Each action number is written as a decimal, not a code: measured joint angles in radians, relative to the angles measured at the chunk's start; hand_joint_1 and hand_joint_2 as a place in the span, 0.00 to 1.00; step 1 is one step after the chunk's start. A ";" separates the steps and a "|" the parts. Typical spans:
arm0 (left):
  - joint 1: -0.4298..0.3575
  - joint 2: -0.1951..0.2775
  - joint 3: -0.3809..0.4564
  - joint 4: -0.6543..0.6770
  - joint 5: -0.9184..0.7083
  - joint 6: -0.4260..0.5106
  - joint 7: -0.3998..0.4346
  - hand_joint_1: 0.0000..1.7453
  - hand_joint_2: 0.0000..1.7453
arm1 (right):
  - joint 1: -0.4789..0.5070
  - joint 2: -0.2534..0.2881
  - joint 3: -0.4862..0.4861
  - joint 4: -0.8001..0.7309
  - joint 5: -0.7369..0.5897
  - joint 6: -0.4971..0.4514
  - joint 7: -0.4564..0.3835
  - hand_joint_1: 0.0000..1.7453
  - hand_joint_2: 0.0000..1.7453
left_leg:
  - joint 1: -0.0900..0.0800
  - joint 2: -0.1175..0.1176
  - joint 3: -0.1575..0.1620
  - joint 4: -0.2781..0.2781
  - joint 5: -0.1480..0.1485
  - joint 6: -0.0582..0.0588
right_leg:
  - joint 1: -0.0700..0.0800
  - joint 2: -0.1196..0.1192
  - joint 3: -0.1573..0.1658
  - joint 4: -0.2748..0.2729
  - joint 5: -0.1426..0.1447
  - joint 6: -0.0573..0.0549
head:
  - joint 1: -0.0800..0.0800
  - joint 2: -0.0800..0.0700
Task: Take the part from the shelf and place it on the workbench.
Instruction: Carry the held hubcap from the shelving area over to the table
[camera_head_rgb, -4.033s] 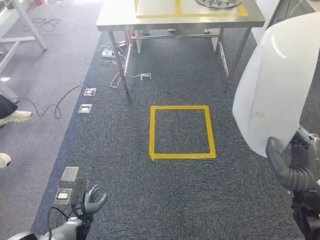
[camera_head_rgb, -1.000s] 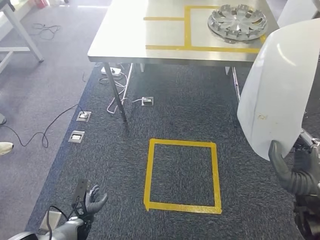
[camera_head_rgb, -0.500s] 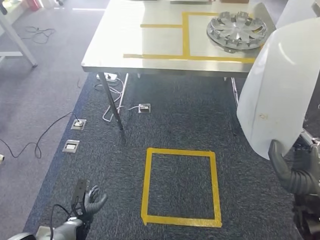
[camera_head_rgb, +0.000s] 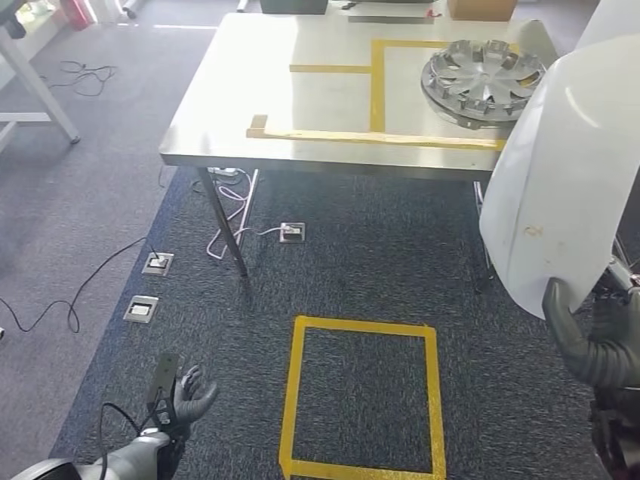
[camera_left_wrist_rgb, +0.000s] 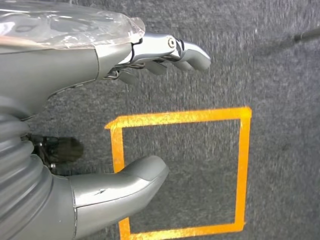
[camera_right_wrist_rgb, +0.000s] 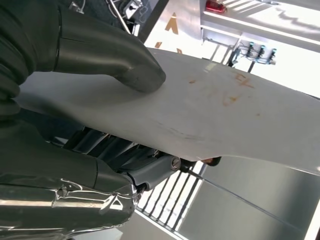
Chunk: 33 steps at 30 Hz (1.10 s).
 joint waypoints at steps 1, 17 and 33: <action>-0.002 0.000 0.000 0.000 -0.001 0.000 0.000 0.00 1.00 | -0.001 0.000 0.000 -0.001 0.001 -0.001 0.001 1.00 1.00 | 0.000 0.002 -0.012 0.028 -0.004 -0.006 | -0.003 -0.001 0.014 -0.007 -0.002 -0.004 | 0.000 0.000; 0.001 -0.002 -0.001 -0.001 -0.003 0.000 0.002 0.00 1.00 | -0.004 0.000 0.001 -0.006 0.002 -0.008 0.006 1.00 1.00 | 0.019 0.006 -0.131 -0.015 0.112 0.011 | 0.000 0.006 0.131 0.030 -0.120 0.025 | -0.002 0.000; -0.011 -0.001 -0.001 0.000 0.000 -0.005 0.002 0.00 1.00 | -0.011 -0.005 0.007 -0.005 -0.004 -0.028 0.009 1.00 1.00 | 0.013 0.005 -0.056 0.047 0.013 -0.020 | -0.011 -0.001 0.032 0.015 -0.032 -0.003 | 0.004 0.000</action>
